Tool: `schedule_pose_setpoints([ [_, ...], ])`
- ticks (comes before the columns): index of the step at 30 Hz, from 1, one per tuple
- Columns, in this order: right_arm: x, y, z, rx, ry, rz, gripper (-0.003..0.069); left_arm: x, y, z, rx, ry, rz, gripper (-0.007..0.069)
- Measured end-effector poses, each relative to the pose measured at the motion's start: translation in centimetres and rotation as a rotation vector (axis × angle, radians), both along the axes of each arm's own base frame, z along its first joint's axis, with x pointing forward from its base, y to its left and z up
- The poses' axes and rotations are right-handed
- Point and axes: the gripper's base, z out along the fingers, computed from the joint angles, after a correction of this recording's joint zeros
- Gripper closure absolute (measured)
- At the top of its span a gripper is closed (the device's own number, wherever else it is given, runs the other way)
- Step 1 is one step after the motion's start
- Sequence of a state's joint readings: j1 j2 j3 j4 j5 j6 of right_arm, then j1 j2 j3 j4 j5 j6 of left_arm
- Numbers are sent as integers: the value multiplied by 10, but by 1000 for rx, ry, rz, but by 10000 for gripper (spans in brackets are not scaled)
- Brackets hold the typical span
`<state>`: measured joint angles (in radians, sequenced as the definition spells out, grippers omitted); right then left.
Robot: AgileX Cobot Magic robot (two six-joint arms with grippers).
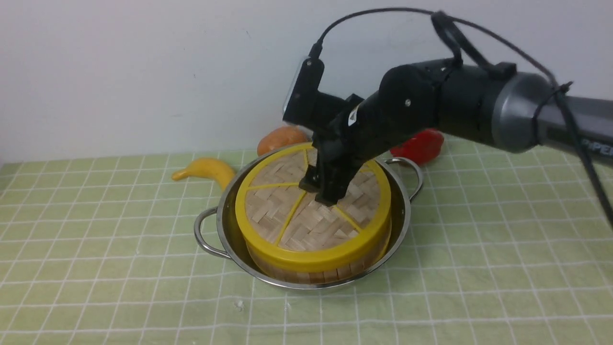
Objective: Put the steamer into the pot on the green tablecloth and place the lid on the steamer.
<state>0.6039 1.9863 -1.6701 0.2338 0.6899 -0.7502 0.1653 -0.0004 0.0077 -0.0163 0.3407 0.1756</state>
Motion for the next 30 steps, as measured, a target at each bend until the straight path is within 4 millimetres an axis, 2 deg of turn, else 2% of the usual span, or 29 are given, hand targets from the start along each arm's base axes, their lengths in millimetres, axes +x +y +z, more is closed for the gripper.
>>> schedule_pose_setpoints([
  [1, -5, -3, 17, 33, -19, -20, 106, 0, 0, 0, 0, 0, 0, 382],
  [3, -18, -13, 59, 119, -62, -68, 225, 0, 0, 0, 0, 0, 0, 382],
  [5, -33, -23, 92, 184, -93, -98, 415, 0, 0, 0, 0, 0, 0, 382],
  [6, -42, -30, 110, 221, -101, -114, 550, 0, 0, 0, 0, 0, 0, 382],
  [7, -50, -35, 123, 259, -98, -134, 617, 0, 0, 0, 0, 0, 0, 382],
  [8, -50, -35, 123, 259, -98, -134, 617, 0, 0, 0, 0, 0, 0, 382],
  [9, -57, -39, 134, 317, -74, -164, 660, 0, 0, 0, 0, 0, 0, 382],
  [14, -75, -44, 159, 499, 19, -226, 673, 0, 0, 0, 0, 0, 0, 382],
  [23, -83, -50, 168, 543, 56, -241, 666, 0, 0, 0, 0, -1, 0, 382],
  [28, -84, -54, 150, 397, 152, -283, 659, 0, 0, 0, 0, -1, 0, 382],
  [30, -84, -58, 127, 286, 235, -338, 657, 0, 0, 0, 0, -1, 0, 382],
])
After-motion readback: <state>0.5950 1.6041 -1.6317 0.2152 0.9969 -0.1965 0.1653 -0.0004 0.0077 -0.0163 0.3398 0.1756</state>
